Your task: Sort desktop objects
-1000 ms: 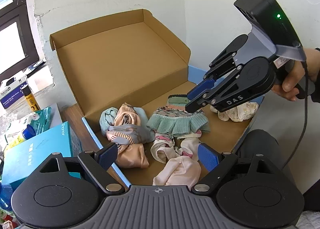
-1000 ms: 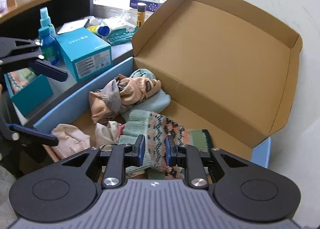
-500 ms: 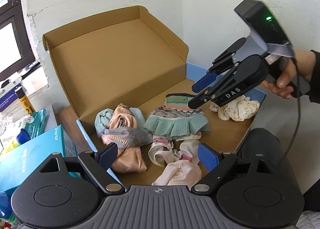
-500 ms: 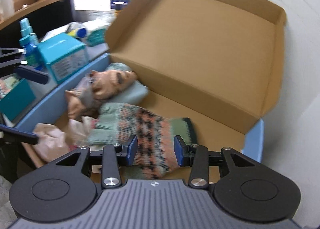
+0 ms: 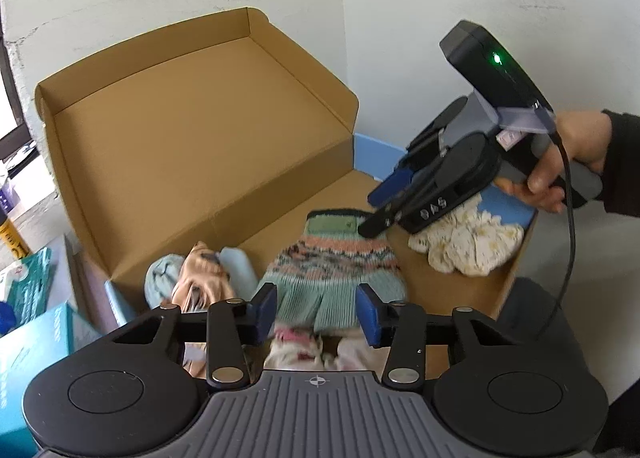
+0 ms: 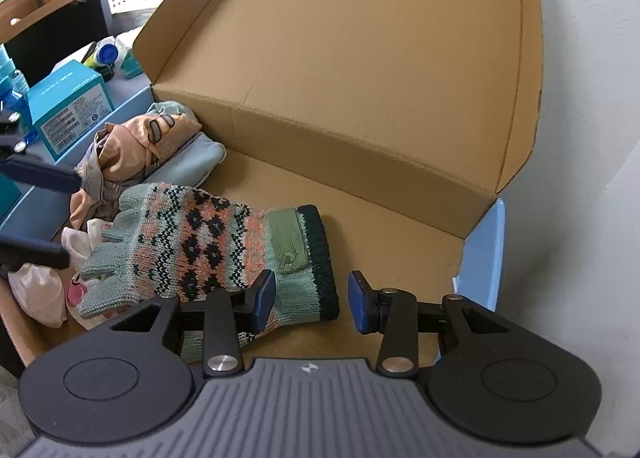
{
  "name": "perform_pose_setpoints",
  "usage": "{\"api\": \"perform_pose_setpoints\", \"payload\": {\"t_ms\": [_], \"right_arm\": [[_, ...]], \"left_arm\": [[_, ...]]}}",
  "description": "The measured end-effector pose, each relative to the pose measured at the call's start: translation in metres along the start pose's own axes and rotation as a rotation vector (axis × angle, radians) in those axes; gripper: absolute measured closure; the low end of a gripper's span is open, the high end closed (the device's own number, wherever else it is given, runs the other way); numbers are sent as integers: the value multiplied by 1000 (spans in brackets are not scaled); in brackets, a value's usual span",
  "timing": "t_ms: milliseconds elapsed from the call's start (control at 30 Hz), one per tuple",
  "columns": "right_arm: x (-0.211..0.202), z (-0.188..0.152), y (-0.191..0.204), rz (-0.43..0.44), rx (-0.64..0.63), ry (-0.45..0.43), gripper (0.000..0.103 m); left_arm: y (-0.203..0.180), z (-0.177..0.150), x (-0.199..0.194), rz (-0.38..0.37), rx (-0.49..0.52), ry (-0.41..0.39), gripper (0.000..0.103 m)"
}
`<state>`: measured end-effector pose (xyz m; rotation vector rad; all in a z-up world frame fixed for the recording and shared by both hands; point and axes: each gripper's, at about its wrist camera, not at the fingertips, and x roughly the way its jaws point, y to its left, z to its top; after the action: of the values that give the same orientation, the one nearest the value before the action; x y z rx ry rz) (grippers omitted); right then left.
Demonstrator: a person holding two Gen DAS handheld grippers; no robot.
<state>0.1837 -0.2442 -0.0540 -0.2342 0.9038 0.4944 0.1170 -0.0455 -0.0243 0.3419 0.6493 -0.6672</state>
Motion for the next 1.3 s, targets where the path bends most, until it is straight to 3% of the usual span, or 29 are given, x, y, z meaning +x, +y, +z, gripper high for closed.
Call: {"api": "perform_pose_setpoints", "payload": {"t_ms": [133, 233, 267, 333, 367, 467, 967, 1300], "right_arm": [[5, 0, -5, 26, -1, 9, 58], [5, -2, -8, 52, 10, 7, 60], [5, -2, -9, 66, 16, 5, 68], [3, -2, -10, 70, 24, -7, 74], [1, -2, -10, 68, 26, -14, 84], [-7, 0, -14, 82, 54, -41, 95], [-58, 13, 27, 134, -2, -129, 97], [-64, 19, 81, 169, -159, -111, 97]], "left_arm": [[1, 5, 17, -19, -5, 26, 66], [-1, 6, 30, -36, 0, 59, 66], [-3, 5, 34, -39, 6, 73, 66], [-4, 3, 40, -39, 11, 98, 66], [-5, 1, 42, -39, 11, 110, 66], [-2, -2, 46, -40, -4, 125, 66], [9, -3, 31, -32, -49, 104, 64], [33, 9, -6, 20, -128, 9, 64]]}}
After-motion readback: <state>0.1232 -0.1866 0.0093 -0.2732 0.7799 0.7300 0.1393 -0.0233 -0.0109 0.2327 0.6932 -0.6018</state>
